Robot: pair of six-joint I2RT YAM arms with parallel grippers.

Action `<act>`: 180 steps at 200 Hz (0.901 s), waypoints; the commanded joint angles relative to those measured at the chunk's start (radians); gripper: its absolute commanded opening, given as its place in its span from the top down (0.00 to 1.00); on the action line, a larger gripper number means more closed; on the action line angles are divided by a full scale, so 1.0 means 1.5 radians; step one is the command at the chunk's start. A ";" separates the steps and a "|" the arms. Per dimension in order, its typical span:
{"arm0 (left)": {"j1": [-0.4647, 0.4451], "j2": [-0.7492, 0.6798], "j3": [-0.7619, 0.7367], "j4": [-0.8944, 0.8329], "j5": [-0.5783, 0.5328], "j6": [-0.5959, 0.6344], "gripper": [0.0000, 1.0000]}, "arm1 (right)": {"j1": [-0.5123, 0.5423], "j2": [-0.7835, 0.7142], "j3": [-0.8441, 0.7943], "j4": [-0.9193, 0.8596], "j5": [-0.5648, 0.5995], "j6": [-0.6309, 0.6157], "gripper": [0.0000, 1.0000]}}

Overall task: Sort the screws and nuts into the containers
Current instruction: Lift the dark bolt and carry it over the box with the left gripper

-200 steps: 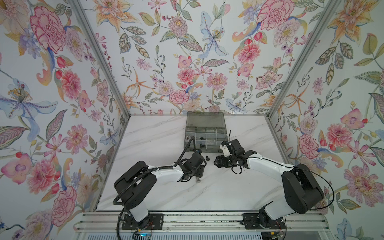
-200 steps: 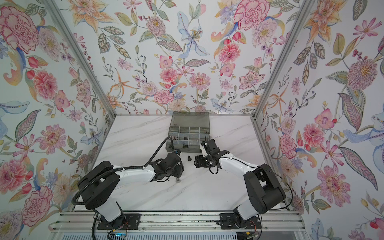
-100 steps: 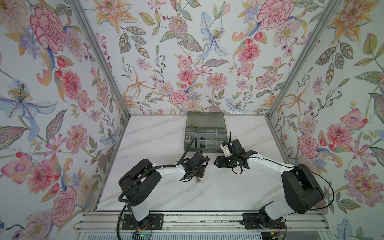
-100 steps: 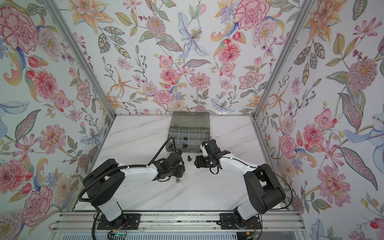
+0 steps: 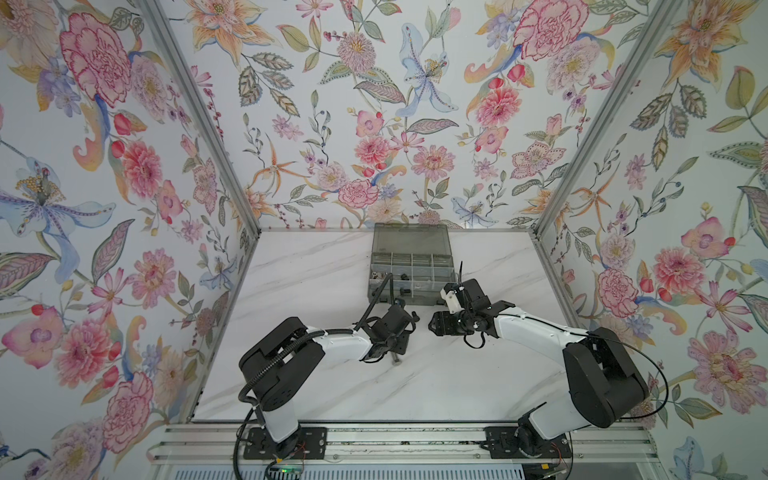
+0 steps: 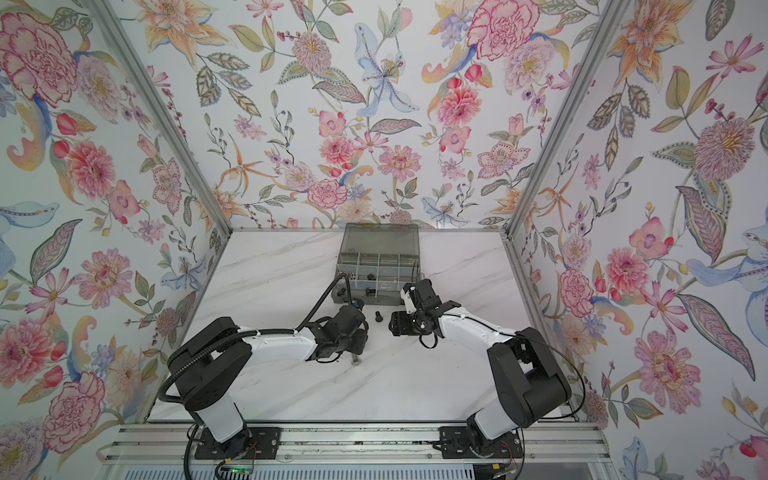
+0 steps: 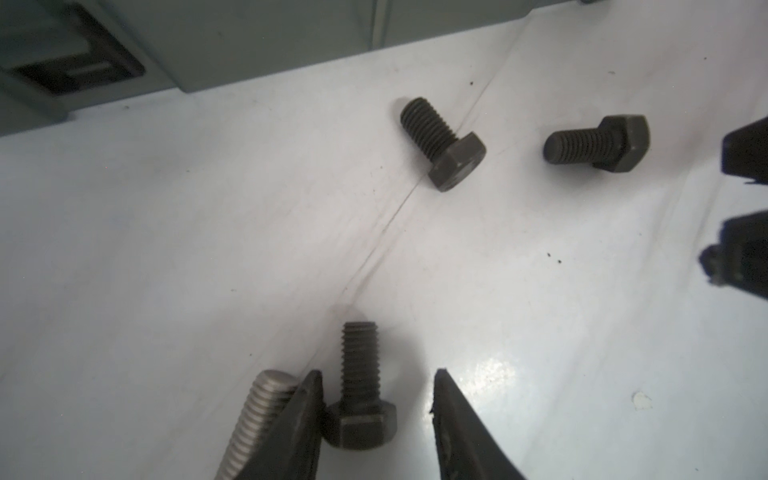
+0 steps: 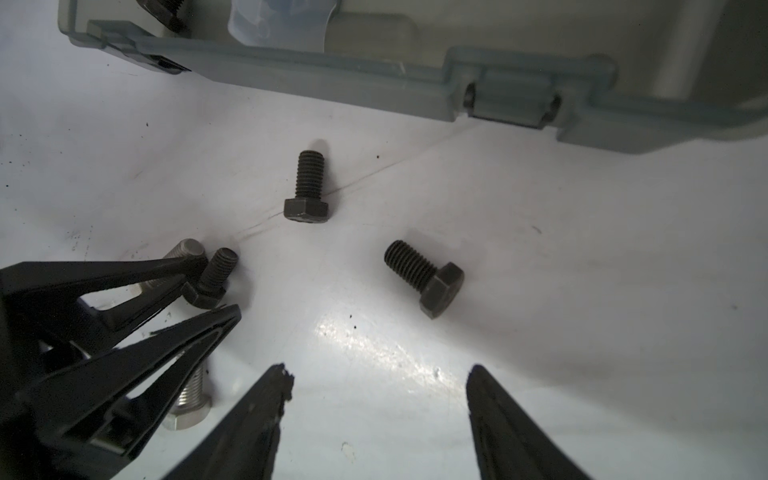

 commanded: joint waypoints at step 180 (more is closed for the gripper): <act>0.072 -0.163 -0.009 -0.011 -0.055 0.075 1.00 | -0.010 -0.027 -0.002 0.003 -0.004 0.001 0.29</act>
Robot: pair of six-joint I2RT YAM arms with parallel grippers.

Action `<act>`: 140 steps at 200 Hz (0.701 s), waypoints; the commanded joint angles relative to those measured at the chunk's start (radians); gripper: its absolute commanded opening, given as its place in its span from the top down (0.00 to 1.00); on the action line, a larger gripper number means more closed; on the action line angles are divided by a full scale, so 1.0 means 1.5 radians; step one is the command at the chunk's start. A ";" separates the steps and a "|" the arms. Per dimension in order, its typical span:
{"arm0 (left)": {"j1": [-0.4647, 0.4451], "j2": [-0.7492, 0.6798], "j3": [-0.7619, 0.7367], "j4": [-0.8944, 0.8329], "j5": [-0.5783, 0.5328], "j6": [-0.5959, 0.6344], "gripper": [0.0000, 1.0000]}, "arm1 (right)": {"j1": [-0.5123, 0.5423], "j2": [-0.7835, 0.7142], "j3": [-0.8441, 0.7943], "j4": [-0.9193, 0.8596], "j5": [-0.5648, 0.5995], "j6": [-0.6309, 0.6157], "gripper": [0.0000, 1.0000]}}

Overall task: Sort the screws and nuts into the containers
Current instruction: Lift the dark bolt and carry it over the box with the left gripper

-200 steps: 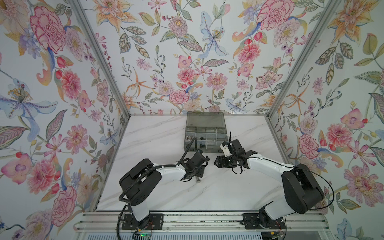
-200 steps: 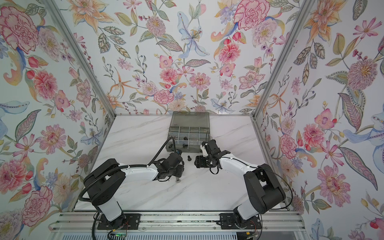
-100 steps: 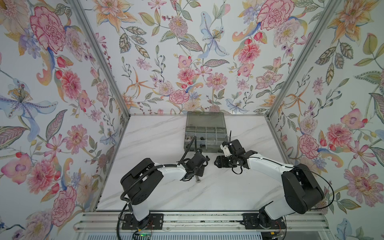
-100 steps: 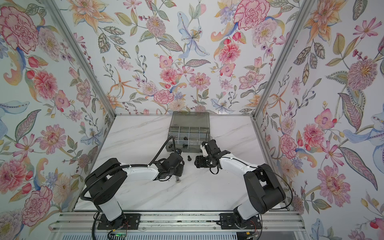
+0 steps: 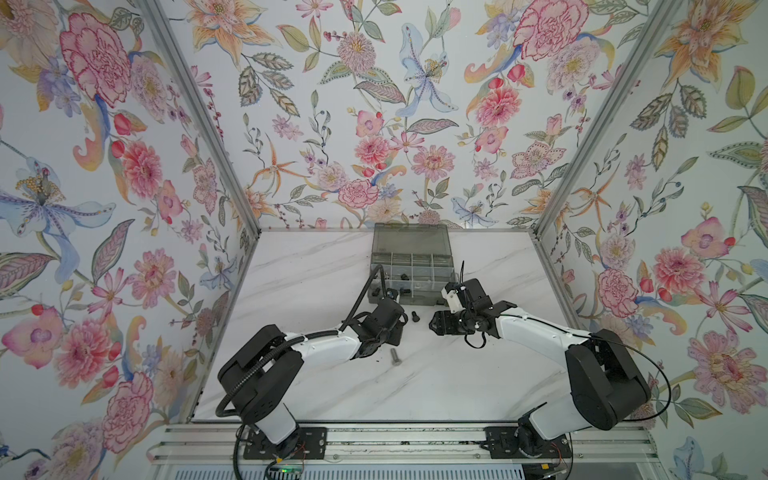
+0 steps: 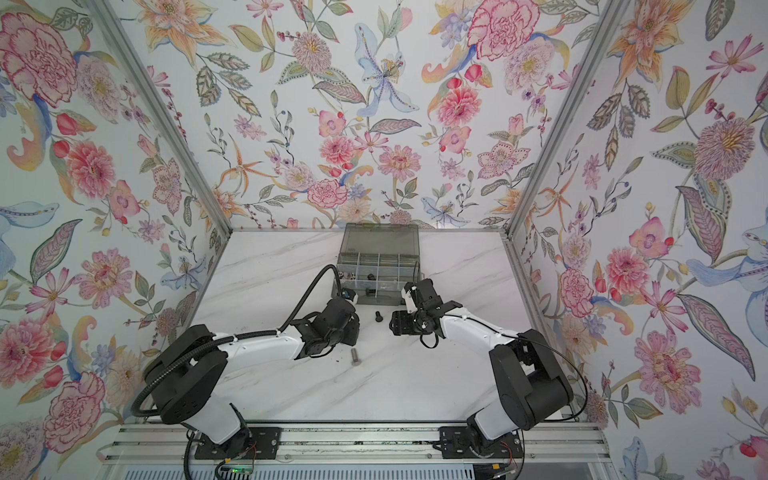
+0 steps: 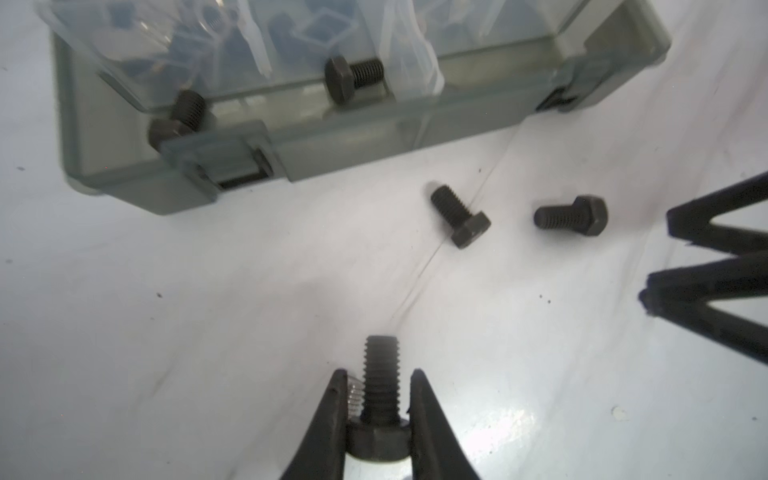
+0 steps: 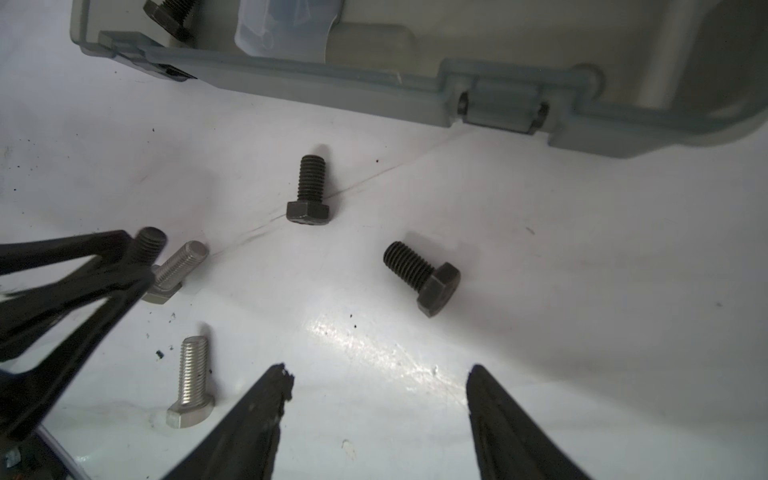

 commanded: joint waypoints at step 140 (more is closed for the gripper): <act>0.189 0.109 0.120 0.110 0.088 0.124 1.00 | -0.004 -0.020 0.009 -0.012 -0.007 0.009 0.29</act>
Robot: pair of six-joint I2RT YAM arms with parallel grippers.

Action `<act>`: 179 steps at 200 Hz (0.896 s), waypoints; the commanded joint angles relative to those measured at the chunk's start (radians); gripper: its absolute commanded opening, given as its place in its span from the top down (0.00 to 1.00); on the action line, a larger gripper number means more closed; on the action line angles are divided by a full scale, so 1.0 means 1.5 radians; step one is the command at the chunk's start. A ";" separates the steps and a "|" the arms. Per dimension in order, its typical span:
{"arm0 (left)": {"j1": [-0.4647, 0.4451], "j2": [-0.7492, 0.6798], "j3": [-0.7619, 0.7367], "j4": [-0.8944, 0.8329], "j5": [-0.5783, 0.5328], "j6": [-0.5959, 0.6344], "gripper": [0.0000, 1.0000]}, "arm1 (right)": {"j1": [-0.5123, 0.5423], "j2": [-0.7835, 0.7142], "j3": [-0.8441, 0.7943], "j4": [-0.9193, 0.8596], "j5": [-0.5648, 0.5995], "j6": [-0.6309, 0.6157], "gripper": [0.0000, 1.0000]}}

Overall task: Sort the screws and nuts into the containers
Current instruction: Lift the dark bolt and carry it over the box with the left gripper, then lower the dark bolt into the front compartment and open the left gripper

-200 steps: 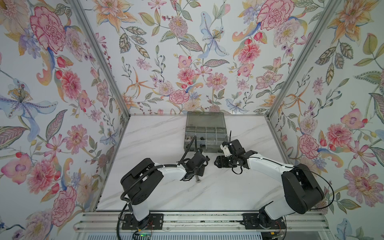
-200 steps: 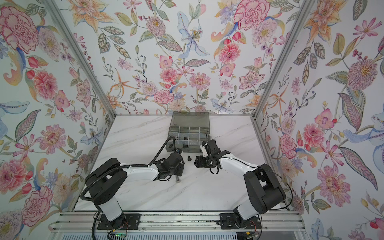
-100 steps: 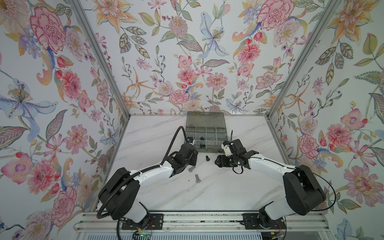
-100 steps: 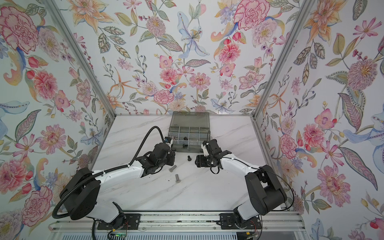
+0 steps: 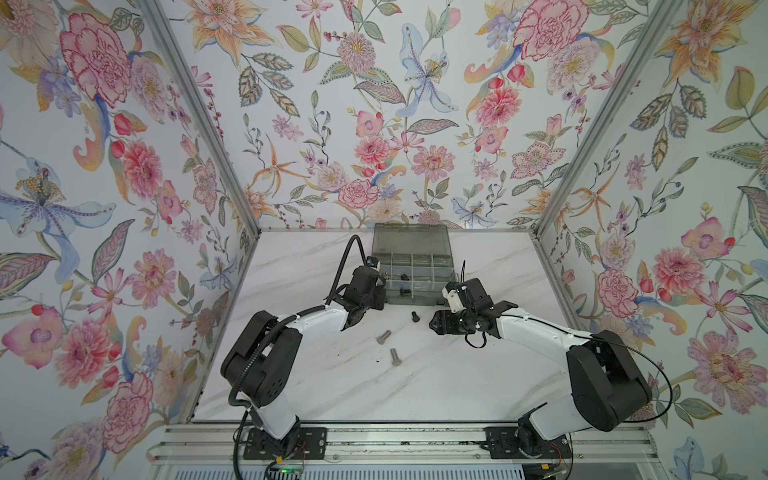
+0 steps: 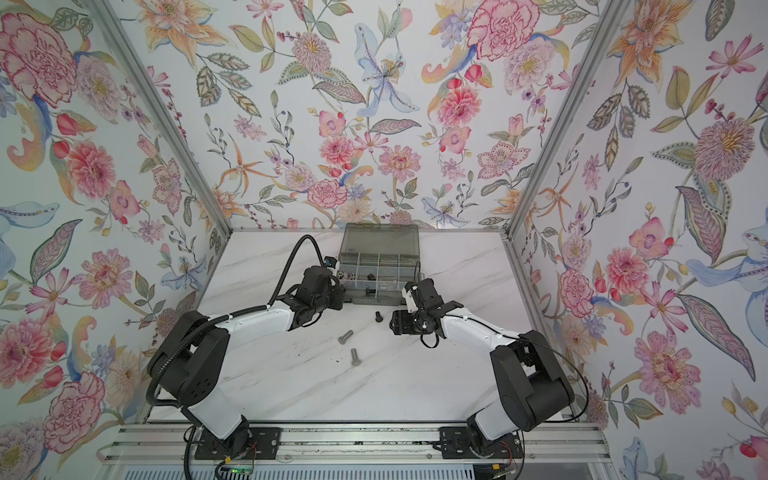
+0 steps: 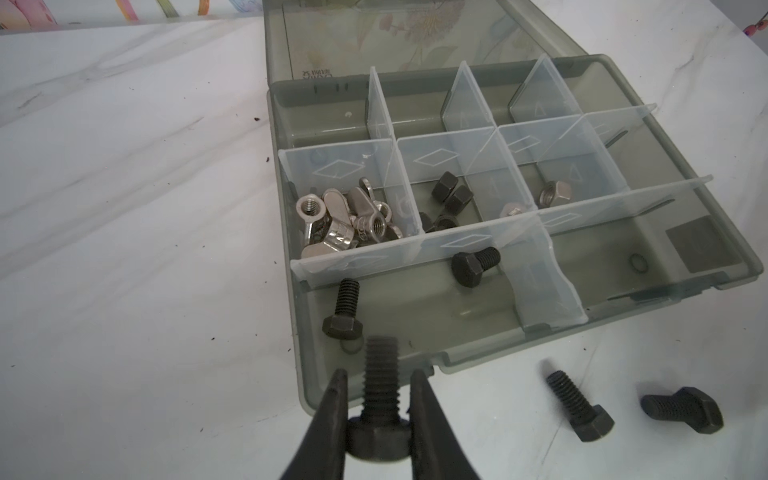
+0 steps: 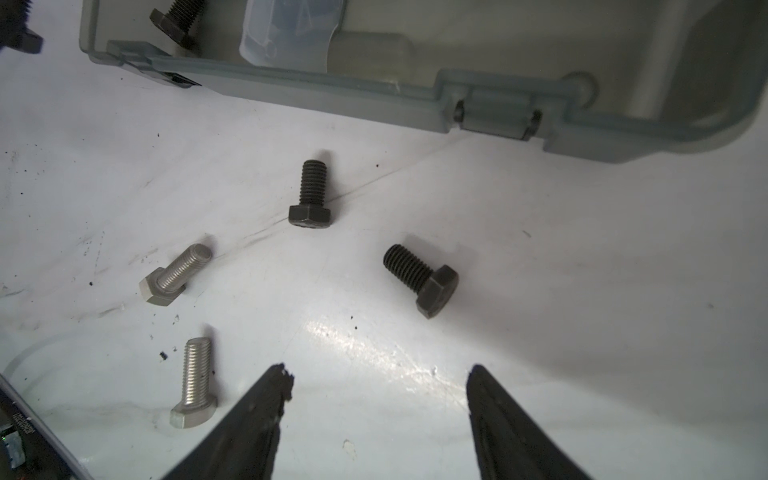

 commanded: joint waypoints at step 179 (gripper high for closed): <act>0.028 0.055 0.048 0.048 0.033 0.008 0.67 | -0.004 -0.008 0.012 -0.013 -0.007 0.006 0.29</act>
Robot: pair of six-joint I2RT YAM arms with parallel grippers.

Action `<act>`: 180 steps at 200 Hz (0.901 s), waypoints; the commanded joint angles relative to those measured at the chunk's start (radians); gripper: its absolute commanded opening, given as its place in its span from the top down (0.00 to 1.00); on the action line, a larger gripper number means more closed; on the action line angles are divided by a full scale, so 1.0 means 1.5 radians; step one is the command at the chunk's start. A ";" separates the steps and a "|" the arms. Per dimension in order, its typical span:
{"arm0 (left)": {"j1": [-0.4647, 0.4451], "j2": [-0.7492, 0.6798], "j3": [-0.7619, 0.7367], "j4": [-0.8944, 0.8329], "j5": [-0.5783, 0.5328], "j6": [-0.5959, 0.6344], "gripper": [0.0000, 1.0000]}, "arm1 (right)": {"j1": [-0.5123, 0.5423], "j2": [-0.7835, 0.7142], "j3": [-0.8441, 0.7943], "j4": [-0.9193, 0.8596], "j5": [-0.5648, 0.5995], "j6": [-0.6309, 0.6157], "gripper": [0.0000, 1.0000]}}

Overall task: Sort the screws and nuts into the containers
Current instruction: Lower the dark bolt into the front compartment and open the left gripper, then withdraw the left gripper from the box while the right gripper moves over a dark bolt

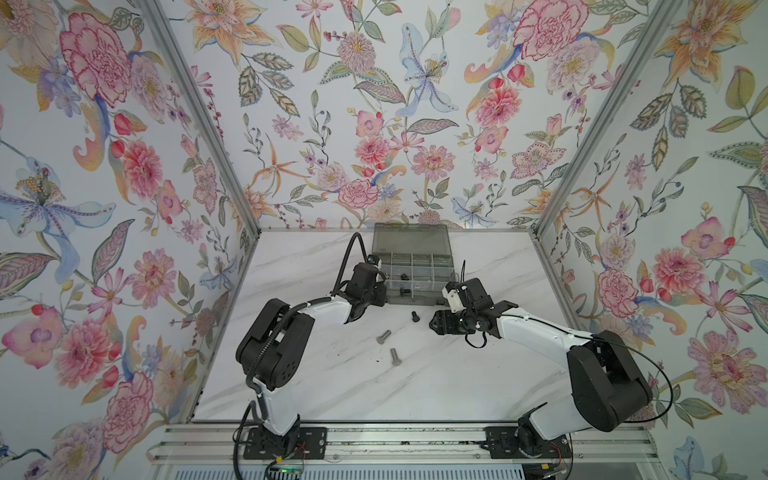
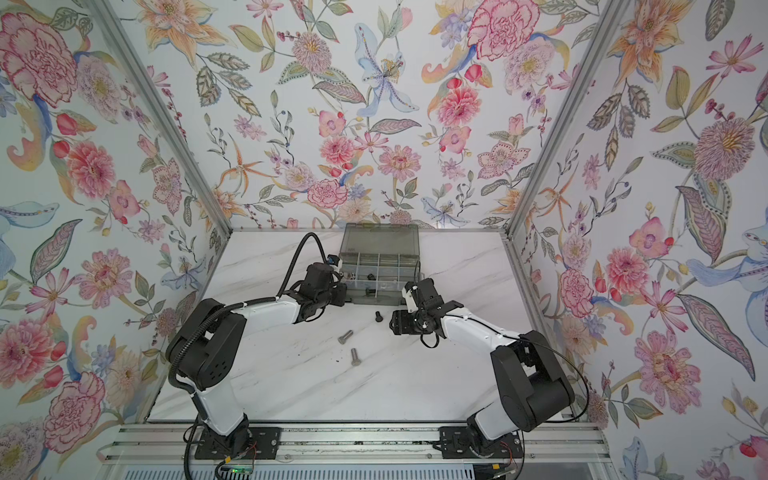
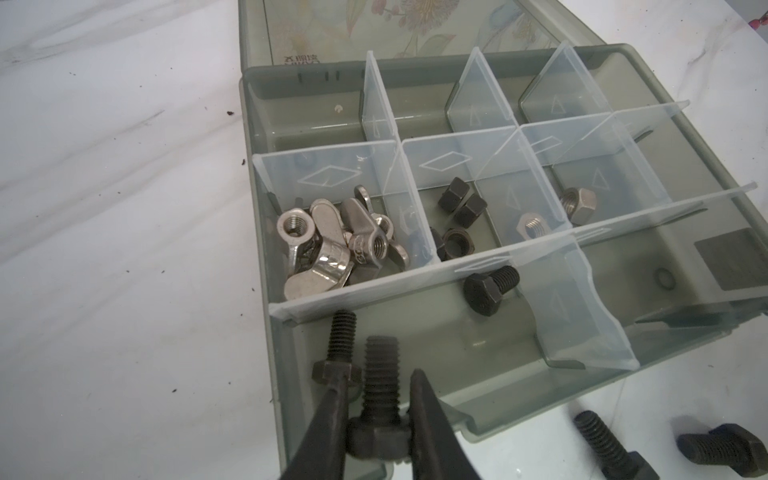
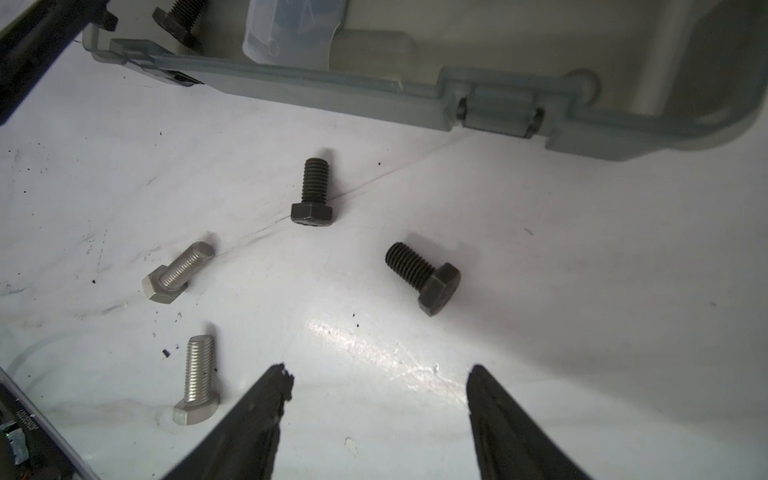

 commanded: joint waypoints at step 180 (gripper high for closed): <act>0.009 -0.328 -0.109 -0.059 -0.009 -0.011 0.22 | 0.052 0.055 0.085 0.001 0.080 0.000 0.29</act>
